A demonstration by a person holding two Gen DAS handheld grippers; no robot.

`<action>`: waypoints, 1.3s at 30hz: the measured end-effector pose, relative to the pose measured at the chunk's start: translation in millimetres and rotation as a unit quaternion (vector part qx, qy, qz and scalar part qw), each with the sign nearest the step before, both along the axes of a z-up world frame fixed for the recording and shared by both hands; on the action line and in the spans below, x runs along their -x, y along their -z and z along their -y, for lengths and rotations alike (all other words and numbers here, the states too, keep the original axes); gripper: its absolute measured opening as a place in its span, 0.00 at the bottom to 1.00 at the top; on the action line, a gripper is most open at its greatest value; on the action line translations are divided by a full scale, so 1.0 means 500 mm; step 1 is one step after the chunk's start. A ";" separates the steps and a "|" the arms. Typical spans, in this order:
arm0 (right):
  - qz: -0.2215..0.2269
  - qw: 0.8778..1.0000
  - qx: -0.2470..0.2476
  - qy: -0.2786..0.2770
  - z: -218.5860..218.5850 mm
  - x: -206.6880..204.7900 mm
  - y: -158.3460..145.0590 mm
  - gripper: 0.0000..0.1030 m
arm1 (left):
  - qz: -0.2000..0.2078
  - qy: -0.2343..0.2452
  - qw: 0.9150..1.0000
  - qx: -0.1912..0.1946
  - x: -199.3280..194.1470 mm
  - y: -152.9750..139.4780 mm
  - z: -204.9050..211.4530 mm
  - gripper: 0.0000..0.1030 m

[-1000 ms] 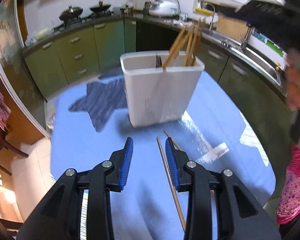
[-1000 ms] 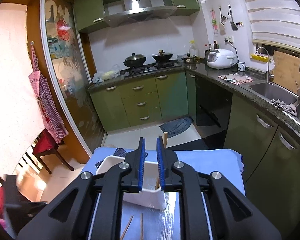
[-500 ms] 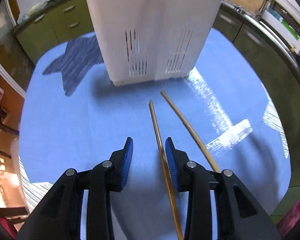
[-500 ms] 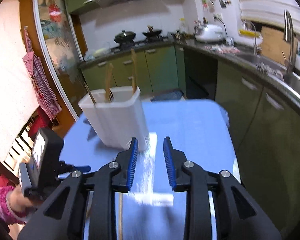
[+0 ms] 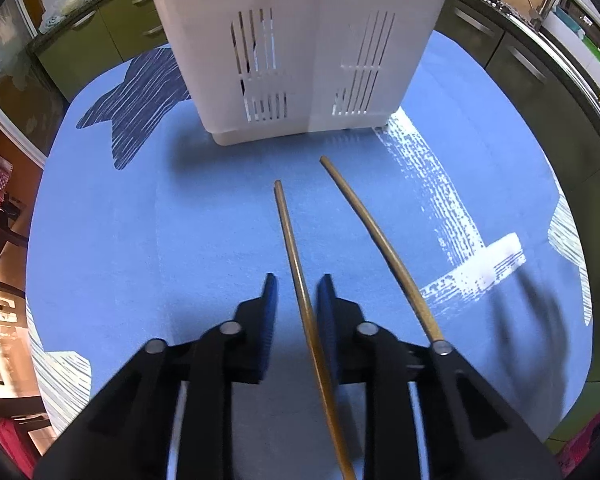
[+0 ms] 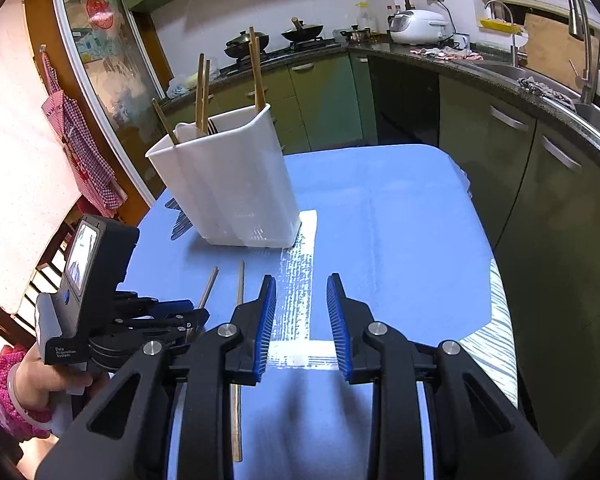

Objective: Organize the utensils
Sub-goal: 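Grasp the last wooden chopstick with the left gripper while the right gripper grasps another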

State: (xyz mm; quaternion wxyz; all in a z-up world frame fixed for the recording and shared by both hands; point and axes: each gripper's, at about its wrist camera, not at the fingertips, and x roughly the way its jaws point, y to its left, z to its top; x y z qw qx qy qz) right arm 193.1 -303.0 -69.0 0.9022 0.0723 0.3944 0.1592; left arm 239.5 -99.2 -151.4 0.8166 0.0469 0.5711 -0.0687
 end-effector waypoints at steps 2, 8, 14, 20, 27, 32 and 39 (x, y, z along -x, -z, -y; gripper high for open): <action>-0.002 1.000 0.000 -0.003 -0.004 0.000 0.002 0.26 | -0.002 0.001 1.000 0.000 0.001 0.000 0.004 0.10; -0.010 1.000 0.013 -0.014 -0.021 -0.006 0.006 0.34 | -0.004 0.006 1.000 0.002 -0.004 -0.002 0.000 0.08; -0.022 0.999 0.027 -0.023 -0.029 -0.010 0.019 0.34 | 0.001 0.009 1.000 0.012 0.005 -0.012 -0.016 0.06; -0.043 0.997 0.041 -0.048 -0.051 -0.023 0.041 0.38 | 0.035 0.008 0.999 0.026 0.033 -0.061 -0.044 0.05; -0.091 0.989 0.056 -0.106 -0.127 -0.058 0.089 0.39 | 0.089 0.005 0.995 0.040 0.093 -0.136 -0.081 0.05; -0.105 0.982 0.087 -0.128 -0.193 -0.077 0.125 0.39 | 0.120 0.004 0.992 0.044 0.132 -0.177 -0.103 0.05; -0.111 0.979 0.119 -0.123 -0.255 -0.111 0.162 0.39 | 0.145 0.008 0.988 0.052 0.165 -0.203 -0.125 0.06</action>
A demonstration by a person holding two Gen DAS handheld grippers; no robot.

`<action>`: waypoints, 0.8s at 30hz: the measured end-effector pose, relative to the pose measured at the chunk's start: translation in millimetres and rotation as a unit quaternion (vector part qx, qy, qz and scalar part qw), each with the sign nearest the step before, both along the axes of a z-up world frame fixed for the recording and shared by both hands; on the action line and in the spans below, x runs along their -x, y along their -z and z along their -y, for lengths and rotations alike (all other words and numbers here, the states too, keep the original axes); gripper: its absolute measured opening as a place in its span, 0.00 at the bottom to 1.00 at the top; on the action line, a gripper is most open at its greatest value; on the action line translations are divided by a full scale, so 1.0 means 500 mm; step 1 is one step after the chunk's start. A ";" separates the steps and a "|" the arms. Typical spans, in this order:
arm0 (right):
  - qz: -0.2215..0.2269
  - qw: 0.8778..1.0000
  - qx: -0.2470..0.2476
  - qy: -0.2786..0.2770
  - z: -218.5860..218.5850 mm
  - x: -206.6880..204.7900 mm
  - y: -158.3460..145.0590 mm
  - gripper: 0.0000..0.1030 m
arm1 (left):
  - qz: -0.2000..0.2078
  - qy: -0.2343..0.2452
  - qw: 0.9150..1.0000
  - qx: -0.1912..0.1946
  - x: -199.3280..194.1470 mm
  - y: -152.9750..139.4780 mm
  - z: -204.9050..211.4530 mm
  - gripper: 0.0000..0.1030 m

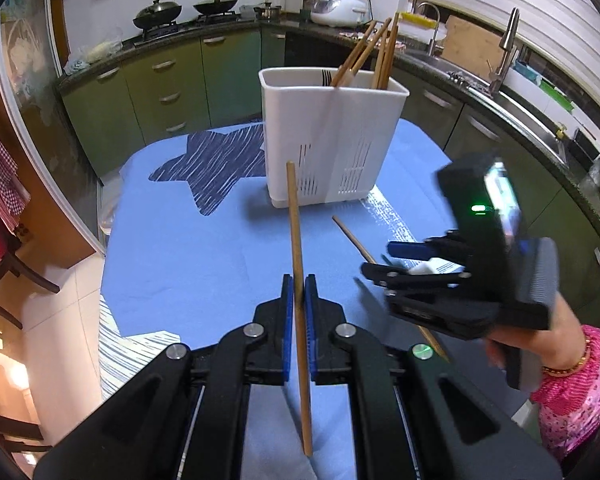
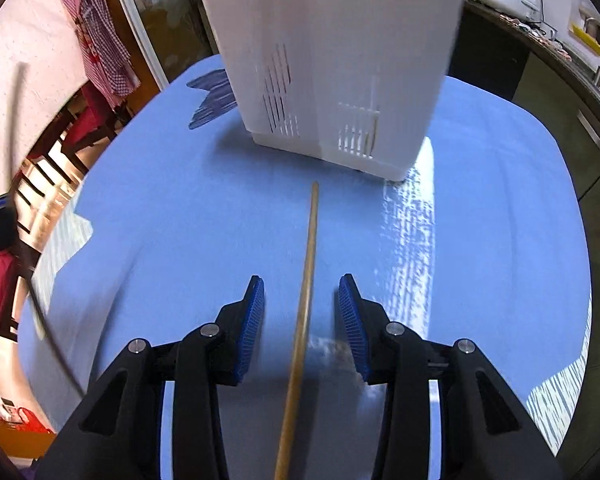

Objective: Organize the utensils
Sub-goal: 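Grasp the last wooden chopstick with the left gripper while the right gripper grasps another, then lift the chopsticks and drop them into the white caddy with both grippers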

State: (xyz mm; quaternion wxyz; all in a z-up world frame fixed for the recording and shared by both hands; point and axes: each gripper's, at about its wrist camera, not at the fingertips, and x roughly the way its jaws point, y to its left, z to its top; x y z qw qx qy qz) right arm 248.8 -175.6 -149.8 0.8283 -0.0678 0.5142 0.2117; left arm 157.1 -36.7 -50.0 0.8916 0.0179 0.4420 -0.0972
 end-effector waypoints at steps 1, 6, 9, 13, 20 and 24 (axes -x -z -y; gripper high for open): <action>0.003 1.000 0.008 -0.001 -0.009 -0.003 0.004 0.39 | 0.001 0.001 1.000 0.002 0.002 -0.001 -0.003 0.06; -0.001 0.999 0.033 -0.004 -0.043 -0.019 0.020 0.31 | 0.011 0.004 1.000 0.006 0.014 -0.011 -0.010 0.06; -0.001 0.999 0.041 -0.007 -0.056 -0.028 0.021 0.29 | 0.014 0.006 1.000 0.007 0.020 -0.013 -0.011 0.06; -0.009 0.999 0.044 -0.006 -0.065 -0.042 0.021 0.23 | 0.016 0.009 1.000 0.008 0.025 -0.014 -0.013 0.06; -0.022 0.999 0.032 -0.011 -0.078 -0.053 0.024 0.06 | 0.017 0.010 1.000 0.007 0.030 -0.015 -0.014 0.06; -0.022 0.999 0.032 -0.012 -0.078 -0.053 0.024 0.06 | 0.016 0.010 1.000 0.005 0.031 -0.013 -0.014 0.06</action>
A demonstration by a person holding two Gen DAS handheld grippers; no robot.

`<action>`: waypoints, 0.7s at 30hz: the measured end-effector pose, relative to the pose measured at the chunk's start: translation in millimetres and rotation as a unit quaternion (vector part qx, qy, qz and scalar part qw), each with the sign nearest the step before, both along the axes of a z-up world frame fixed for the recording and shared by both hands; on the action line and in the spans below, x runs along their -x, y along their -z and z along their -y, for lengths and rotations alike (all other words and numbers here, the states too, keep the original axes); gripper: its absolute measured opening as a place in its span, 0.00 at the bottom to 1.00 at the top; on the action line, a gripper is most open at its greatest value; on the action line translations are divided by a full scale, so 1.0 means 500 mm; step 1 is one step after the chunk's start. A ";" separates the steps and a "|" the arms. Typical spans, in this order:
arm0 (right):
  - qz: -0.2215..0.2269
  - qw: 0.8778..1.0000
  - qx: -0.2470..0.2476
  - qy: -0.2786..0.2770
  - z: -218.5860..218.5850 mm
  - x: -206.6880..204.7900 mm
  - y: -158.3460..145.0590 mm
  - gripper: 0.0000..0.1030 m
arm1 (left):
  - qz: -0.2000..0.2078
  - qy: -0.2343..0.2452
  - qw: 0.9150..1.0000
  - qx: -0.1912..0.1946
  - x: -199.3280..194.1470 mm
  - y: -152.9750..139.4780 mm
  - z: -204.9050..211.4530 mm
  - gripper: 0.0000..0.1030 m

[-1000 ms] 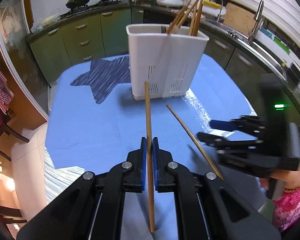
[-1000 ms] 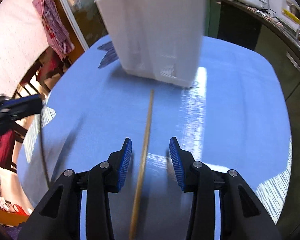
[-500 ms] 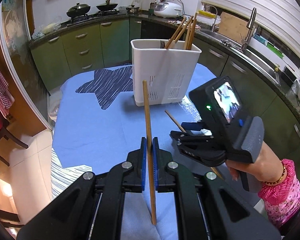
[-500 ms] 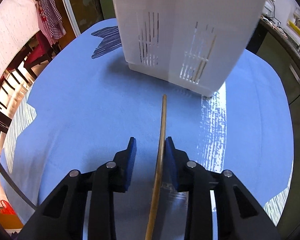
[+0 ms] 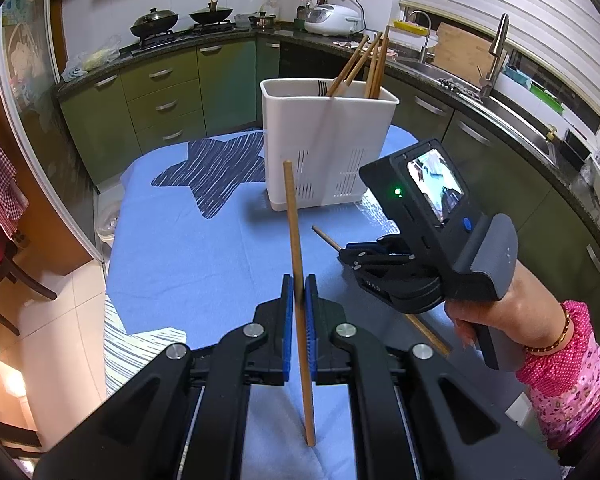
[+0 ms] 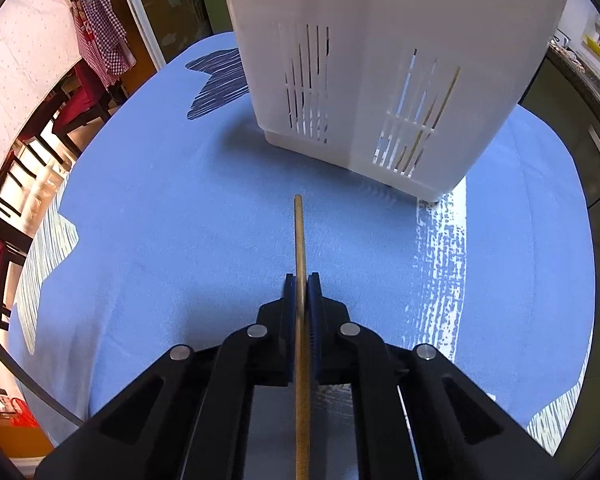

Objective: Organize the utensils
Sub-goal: 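Lift the chopsticks and drop them into the white caddy with both grippers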

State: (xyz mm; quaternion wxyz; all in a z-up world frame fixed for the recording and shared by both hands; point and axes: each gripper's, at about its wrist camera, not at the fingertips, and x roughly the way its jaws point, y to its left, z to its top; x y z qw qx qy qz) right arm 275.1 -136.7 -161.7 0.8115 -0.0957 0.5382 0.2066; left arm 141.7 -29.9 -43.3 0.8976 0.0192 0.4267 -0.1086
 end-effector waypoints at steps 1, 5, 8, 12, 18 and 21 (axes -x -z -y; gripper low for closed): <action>0.001 1.000 -0.003 0.001 0.000 0.001 -0.001 0.06 | 0.000 0.000 1.000 0.000 0.000 0.000 0.000 0.06; 0.011 1.000 -0.018 0.006 0.011 0.013 -0.015 0.06 | 0.000 -0.001 1.000 -0.001 0.001 0.000 -0.002 0.06; 0.027 0.999 -0.041 0.011 0.031 0.031 -0.048 0.06 | 0.002 0.000 1.000 -0.001 0.001 -0.001 -0.001 0.06; 0.059 0.995 -0.075 0.020 0.074 0.071 -0.111 0.06 | 0.007 -0.001 1.000 -0.001 0.005 -0.005 -0.006 0.06; 0.104 0.988 -0.107 0.031 0.133 0.136 -0.192 0.06 | 0.009 0.000 1.000 -0.003 0.008 -0.010 -0.004 0.06; 0.120 0.985 -0.116 0.035 0.165 0.165 -0.217 0.06 | 0.011 0.000 1.000 -0.003 0.012 -0.013 -0.002 0.06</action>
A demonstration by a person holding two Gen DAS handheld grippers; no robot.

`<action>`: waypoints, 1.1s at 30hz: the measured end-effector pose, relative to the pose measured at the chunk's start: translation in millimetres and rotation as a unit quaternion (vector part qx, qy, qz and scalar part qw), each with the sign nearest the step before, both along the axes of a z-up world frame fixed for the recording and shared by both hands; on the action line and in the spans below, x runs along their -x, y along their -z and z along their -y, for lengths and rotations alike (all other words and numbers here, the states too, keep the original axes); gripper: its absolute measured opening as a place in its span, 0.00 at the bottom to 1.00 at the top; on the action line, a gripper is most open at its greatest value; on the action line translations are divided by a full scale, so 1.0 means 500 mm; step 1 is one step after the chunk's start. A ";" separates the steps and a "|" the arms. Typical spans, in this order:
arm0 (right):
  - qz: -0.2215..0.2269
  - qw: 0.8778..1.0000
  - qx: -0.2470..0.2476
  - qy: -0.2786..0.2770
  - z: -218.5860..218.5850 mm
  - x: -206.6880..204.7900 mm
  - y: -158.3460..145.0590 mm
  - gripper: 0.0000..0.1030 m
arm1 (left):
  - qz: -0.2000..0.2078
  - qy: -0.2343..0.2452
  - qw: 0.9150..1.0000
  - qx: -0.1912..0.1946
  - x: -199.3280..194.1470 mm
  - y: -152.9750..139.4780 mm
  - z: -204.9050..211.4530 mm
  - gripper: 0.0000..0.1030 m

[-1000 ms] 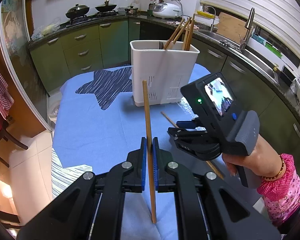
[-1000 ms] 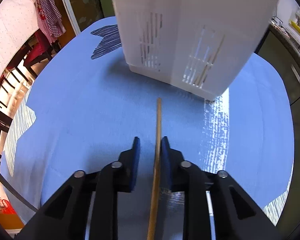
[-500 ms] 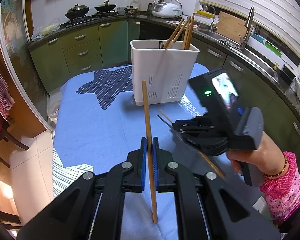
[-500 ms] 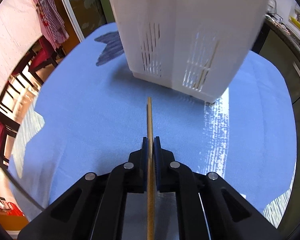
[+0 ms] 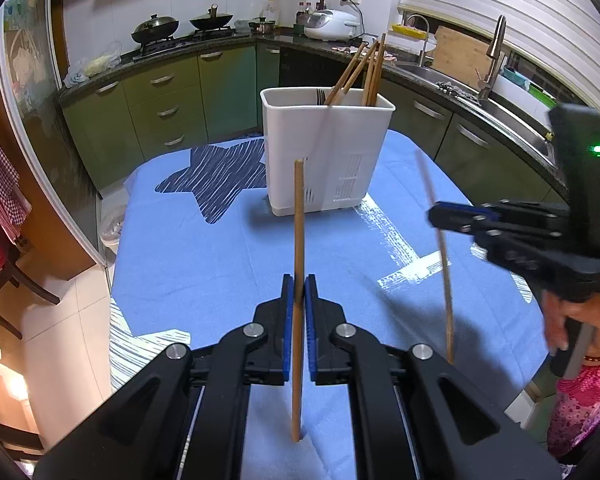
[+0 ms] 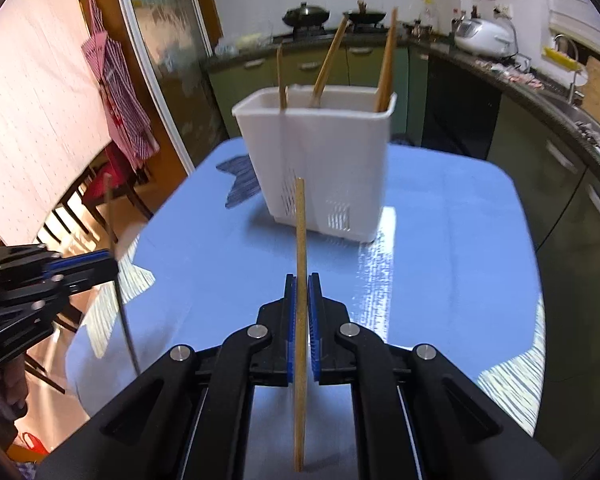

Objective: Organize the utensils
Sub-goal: 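Lift the chopsticks and drop them into the white caddy with both grippers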

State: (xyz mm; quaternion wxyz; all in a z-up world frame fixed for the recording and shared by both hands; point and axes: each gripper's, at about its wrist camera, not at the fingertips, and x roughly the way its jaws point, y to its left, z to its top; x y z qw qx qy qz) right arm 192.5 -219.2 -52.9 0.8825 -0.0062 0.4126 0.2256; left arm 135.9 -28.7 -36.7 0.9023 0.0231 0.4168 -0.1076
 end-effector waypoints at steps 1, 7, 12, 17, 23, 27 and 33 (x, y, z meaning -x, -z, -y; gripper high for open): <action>0.006 1.000 -0.003 0.002 0.009 0.011 -0.009 0.06 | 0.001 0.000 1.000 -0.001 0.001 -0.001 0.001 0.06; 0.025 1.000 -0.015 0.009 0.054 0.060 -0.045 0.06 | 0.004 0.003 1.000 -0.001 0.005 -0.006 0.001 0.06; 0.032 0.999 -0.026 0.014 0.071 0.087 -0.051 0.06 | 0.007 0.005 1.000 -0.002 0.012 -0.011 0.004 0.06; 0.041 0.998 -0.034 0.015 0.080 0.108 -0.062 0.06 | 0.016 0.005 1.000 -0.001 0.020 -0.025 0.001 0.06; 0.054 0.998 -0.041 0.020 0.088 0.116 -0.079 0.06 | 0.026 0.005 1.000 -0.001 0.028 -0.039 0.000 0.06; 0.065 0.997 -0.044 0.022 0.090 0.119 -0.100 0.06 | 0.031 0.006 0.999 0.003 0.025 -0.054 -0.001 0.06; 0.090 0.995 -0.046 0.025 0.097 0.113 -0.144 0.06 | 0.030 0.018 0.999 0.026 -0.005 -0.101 -0.002 0.05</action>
